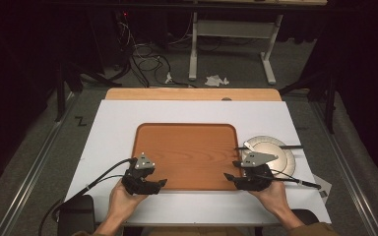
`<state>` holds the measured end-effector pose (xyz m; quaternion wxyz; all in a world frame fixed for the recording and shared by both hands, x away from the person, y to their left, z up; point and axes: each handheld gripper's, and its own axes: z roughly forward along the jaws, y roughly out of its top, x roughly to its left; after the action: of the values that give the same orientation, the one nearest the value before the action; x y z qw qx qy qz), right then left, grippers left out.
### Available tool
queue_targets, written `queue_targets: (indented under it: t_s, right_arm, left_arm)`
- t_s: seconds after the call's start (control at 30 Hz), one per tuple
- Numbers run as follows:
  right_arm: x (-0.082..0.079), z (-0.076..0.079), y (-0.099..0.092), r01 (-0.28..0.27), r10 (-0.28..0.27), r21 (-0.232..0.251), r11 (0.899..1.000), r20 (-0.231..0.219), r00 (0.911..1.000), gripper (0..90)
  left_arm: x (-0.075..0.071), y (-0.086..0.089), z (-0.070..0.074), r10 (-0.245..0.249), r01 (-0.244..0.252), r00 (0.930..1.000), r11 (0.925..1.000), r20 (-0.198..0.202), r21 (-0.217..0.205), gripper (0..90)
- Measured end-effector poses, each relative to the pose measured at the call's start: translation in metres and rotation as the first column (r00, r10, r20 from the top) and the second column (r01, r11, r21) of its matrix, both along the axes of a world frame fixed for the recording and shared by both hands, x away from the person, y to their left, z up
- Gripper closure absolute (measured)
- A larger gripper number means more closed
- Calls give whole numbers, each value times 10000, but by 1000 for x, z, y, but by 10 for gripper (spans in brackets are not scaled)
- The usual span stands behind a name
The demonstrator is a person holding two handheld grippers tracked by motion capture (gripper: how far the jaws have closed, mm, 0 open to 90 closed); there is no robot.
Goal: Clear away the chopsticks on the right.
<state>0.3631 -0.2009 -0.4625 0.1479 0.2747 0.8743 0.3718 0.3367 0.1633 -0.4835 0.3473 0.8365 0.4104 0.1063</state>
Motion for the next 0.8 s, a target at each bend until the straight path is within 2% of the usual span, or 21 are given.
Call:
queue_targets:
  t_s: [0.13,0.37,0.53,0.63,0.8]
  right_arm:
    - [-2,1,-1,-124,122,101,9999,236,9996,463]
    - [-1,0,1,-218,218,23,9998,-88,9997,458]
    - [0,4,-2,-181,180,335,9993,55,9998,416]
    - [-1,6,-4,-102,108,330,9994,-194,9998,426]
    - [-1,8,-6,-154,157,285,9995,-85,9998,449]
  left_arm:
    - [-2,-1,1,-12,12,10000,10000,72,-7,363]
    - [-1,0,2,-13,13,10000,9999,-33,-115,365]
    - [-1,0,1,22,-22,10000,9999,-72,-114,355]
    - [-2,0,2,29,-29,10000,9999,5,-99,352]
    - [-1,0,2,17,-17,10000,10000,-3,-57,346]
